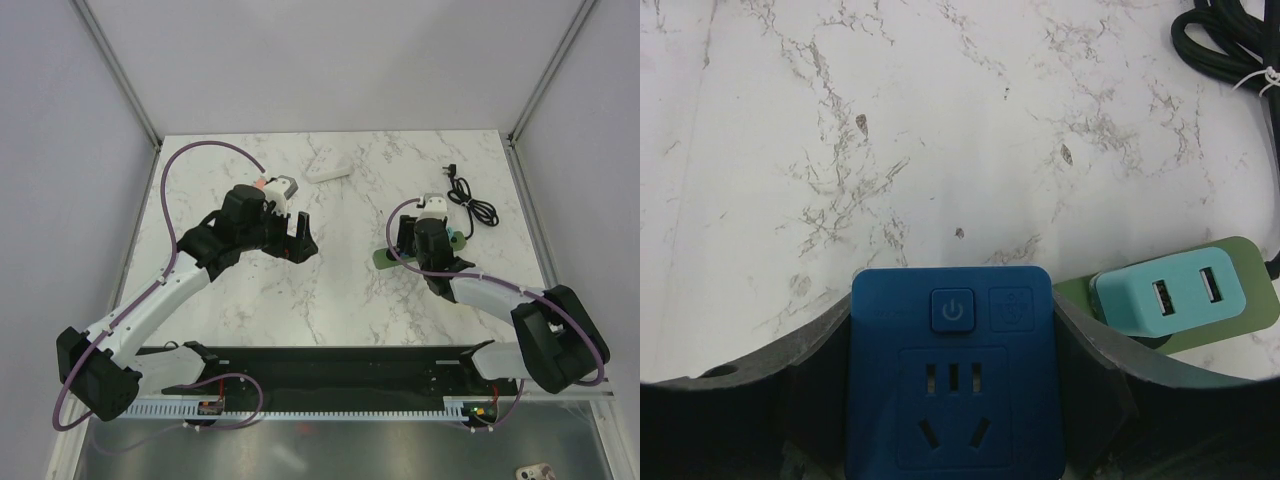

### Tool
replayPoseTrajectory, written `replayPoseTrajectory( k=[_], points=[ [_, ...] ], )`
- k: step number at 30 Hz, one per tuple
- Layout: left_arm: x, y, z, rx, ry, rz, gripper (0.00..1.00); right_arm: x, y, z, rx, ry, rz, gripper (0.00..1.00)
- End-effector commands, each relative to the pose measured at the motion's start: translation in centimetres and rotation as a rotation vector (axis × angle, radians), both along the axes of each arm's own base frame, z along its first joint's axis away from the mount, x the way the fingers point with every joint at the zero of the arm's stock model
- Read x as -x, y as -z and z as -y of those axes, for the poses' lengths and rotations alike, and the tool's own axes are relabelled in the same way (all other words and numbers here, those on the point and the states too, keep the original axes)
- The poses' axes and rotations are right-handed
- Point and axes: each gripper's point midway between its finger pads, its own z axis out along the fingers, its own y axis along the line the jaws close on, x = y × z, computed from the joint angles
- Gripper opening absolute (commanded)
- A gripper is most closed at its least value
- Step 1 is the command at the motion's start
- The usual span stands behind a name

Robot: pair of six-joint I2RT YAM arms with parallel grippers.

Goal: Insert the plug

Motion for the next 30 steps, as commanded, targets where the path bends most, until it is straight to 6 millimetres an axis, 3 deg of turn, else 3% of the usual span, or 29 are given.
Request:
replayPoseTrajectory(
  k=[1, 3, 11, 17, 23, 30],
  points=[
    [-0.8, -1.3, 0.2, 0.001, 0.014, 0.073, 1.00, 4.7, 4.4, -2.7, -0.087, -0.064, -0.182, 0.00],
    [-0.8, -1.5, 0.1, 0.002, 0.006, 0.075, 1.00, 4.9, 3.8, -3.0, -0.073, -0.065, -0.160, 0.00],
    [-0.7, -2.2, -0.1, 0.014, -0.003, 0.093, 1.00, 5.4, 4.4, -3.6, -0.027, 0.000, -0.178, 0.00],
    [-0.7, -2.2, 0.2, 0.032, -0.009, 0.080, 1.00, 4.1, 2.8, -6.7, -0.009, -0.097, -0.032, 0.00],
    [-0.5, -2.3, 0.8, 0.056, 0.010, 0.064, 1.00, 5.4, 4.0, -6.8, 0.010, -0.093, 0.029, 0.00],
    [-0.2, -2.3, 1.0, 0.071, 0.019, 0.052, 1.00, 7.4, 6.9, -5.9, -0.010, -0.075, -0.042, 0.00]
  ],
)
